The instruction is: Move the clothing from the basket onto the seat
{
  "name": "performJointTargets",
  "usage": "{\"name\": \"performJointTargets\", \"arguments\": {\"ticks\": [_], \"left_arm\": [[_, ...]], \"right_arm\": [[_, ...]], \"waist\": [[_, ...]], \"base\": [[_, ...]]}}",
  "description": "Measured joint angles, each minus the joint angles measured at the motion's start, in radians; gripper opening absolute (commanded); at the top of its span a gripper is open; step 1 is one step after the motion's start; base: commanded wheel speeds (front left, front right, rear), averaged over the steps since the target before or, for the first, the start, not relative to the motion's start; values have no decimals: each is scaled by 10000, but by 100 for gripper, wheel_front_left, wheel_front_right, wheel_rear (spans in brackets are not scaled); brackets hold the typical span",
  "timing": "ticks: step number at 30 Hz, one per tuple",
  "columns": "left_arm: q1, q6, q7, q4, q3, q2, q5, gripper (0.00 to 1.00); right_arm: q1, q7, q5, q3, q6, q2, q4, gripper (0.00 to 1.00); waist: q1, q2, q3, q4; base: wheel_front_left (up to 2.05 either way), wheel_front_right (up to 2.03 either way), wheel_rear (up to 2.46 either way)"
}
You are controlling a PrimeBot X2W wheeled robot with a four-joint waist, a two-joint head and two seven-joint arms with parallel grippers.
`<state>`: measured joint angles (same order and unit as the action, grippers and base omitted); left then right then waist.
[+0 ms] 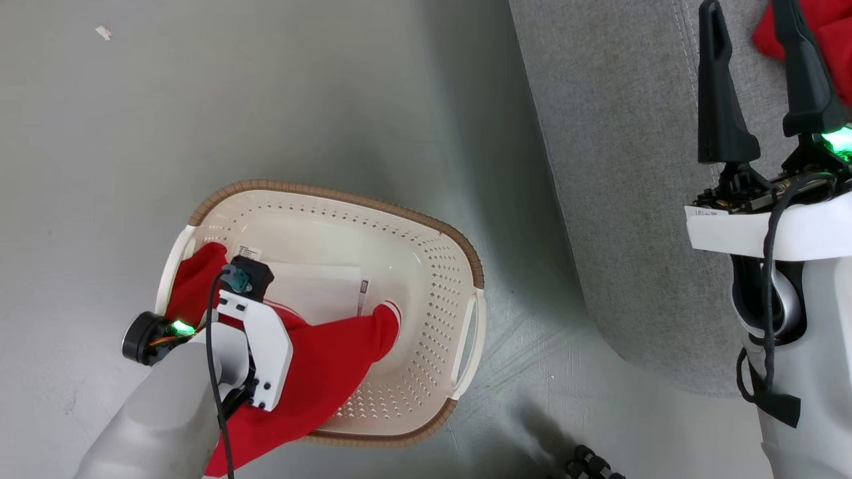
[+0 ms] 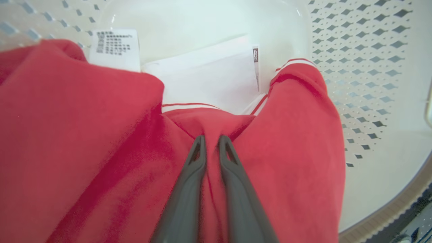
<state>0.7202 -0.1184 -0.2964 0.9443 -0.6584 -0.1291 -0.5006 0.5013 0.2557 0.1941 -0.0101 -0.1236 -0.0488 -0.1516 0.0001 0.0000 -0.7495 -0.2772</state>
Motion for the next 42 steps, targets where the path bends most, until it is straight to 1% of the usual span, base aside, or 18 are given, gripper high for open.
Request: {"name": "performJointTargets", "arguments": {"ticks": [14,19,26,37,42], "left_arm": [[45,-82,1030,-711,-178,-2,-268,0],[-22,-84,1536,-1315,-523,40,-332,0],[-278,-84,1908,-1802,-798,25,-642,0],[-388,-84,2734,-2625,-882,-102,-1108,0],[-620,-84,3091,-2947,-876,-228,-1246,0]], "right_arm": [[-4,2,-17,222,0,4,173,100],[-12,8,-94,249,0,4,282,100],[-29,10,-104,253,0,2,380,100],[-52,10,-215,343,0,-19,598,100],[-92,10,-217,383,0,-190,658,100]], "waist": [[0,0,803,249],[0,0,1139,346],[0,0,1565,482],[0,0,2395,810],[0,0,2790,975]], "base": [[0,0,0],[0,0,0],[0,0,0],[0,0,0],[0,0,0]]}}
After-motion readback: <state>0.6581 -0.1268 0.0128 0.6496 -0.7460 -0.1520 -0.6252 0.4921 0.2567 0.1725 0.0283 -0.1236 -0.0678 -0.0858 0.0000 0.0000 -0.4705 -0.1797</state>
